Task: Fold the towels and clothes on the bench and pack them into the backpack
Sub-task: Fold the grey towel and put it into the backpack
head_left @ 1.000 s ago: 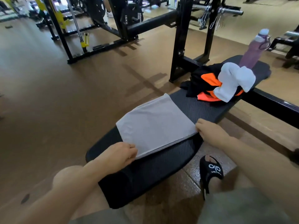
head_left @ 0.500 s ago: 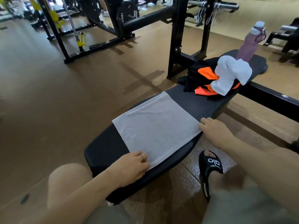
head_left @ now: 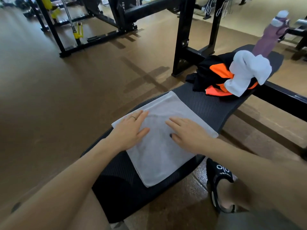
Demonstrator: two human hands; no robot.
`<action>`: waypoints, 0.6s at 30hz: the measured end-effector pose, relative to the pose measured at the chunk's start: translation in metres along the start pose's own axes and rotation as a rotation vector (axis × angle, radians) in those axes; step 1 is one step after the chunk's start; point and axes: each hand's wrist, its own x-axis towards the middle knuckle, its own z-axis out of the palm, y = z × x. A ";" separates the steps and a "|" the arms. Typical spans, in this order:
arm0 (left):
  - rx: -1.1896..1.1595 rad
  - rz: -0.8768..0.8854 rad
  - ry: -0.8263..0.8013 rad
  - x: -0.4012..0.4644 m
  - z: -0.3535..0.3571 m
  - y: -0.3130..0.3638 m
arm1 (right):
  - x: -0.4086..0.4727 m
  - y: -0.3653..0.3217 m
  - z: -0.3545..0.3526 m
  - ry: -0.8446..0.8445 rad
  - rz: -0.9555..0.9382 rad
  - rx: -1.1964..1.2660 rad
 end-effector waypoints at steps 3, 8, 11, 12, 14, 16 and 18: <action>0.054 -0.108 -0.060 0.021 0.024 -0.014 | 0.035 -0.015 0.001 -0.034 -0.034 0.018; 0.092 -0.216 -0.258 0.030 0.047 -0.024 | 0.081 0.008 0.026 -0.095 -0.047 -0.083; 0.093 -0.223 -0.283 0.032 0.046 -0.025 | 0.106 0.041 0.023 -0.048 0.288 -0.062; 0.099 -0.227 -0.293 0.032 0.046 -0.025 | 0.112 0.046 0.019 -0.027 0.320 -0.053; 0.108 -0.237 -0.310 0.034 0.046 -0.024 | 0.120 0.044 0.015 -0.006 0.105 -0.100; 0.111 -0.240 -0.330 0.036 0.047 -0.024 | 0.123 0.032 0.019 -0.057 -0.136 -0.108; 0.101 -0.255 -0.341 0.037 0.047 -0.026 | 0.129 0.035 0.025 -0.112 -0.128 -0.094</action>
